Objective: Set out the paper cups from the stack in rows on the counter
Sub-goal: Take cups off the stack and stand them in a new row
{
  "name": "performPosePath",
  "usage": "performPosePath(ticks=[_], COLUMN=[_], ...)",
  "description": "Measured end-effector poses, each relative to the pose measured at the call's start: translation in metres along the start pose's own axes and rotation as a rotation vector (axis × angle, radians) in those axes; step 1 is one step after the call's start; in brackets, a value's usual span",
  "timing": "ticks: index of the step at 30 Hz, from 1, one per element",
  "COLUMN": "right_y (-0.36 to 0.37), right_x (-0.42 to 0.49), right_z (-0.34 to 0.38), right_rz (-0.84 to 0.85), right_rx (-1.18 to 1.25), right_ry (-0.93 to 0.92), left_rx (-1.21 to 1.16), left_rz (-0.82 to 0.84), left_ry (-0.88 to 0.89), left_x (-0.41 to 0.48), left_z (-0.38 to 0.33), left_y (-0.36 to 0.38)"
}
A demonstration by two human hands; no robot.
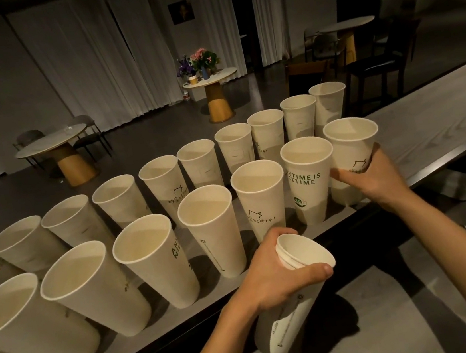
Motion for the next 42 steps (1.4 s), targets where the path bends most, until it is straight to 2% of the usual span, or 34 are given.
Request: performPosePath(ticks=[5,10,13,15,16,17,20,21,23,25,28,32,35,37,39,42], right_y=[-0.001,-0.004,-0.017,-0.017,-0.012,-0.002,0.045,0.055,0.061,0.058,0.051,0.046,0.039,0.028,0.005,-0.022], right_x=[0.006,-0.005,-0.034,-0.064,-0.079,-0.093,-0.13,-0.138,-0.143,-0.144,-0.138,-0.133,-0.131,-0.126,-0.114,-0.104], right_z=[-0.002,-0.009,-0.005,0.015,0.026,0.036,0.051,0.049,0.048,0.05,0.047,0.046,0.057,0.065,0.071,0.071], right_rz=[0.014,0.122,-0.026,-0.139,-0.132,-0.056,0.424,0.518,0.516,0.462,0.432,0.406,0.436,0.436,0.298,0.119], right_rx=[0.015,0.068,0.129,0.1,0.034,-0.05,-0.408,-0.519,-0.63,-0.641,-0.608,-0.567,-0.518,-0.446,-0.283,0.141], right_ry=[0.029,0.143,0.201,0.141,0.093,0.055,0.043,0.042,0.026,-0.016,-0.067,-0.103,-0.156,-0.189,-0.199,-0.152], left_rx=[-0.005,0.026,0.032,0.047,0.059,0.069,0.092,0.11,0.138,0.171,0.236,0.257,0.182,0.094,0.096,0.116], left_rz=[0.012,0.027,0.025,0.016,-0.002,-0.017,0.021,0.036,0.027,0.021,0.022,0.015,0.012,0.003,0.014,-0.007], left_ry=[0.001,0.016,0.014,0.022,0.033,0.055,0.175,0.214,0.219,0.221,0.291,0.295,0.284,0.197,0.11,0.084], left_x=[0.0,-0.002,-0.001,0.0,0.0,0.0,0.009,0.012,0.022,0.029,0.027,0.023,0.018,0.016,0.015,0.014], left_z=[0.002,0.001,-0.001,-0.006,-0.01,-0.016,-0.033,-0.037,-0.036,-0.039,-0.061,-0.078,-0.079,-0.068,-0.056,-0.05], left_y=[0.001,0.003,0.004,0.006,0.007,0.008,0.022,0.027,0.035,0.038,0.039,0.039,0.037,0.033,0.032,0.029])
Point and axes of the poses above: each hand's wrist, its own x-axis towards the middle knuckle, its own y-axis out of the palm, z = x × y, the point moved 6 cm from there along x, towards the middle knuckle, and after that the axes turned 9 degrees about z, right-handed, at the moved point
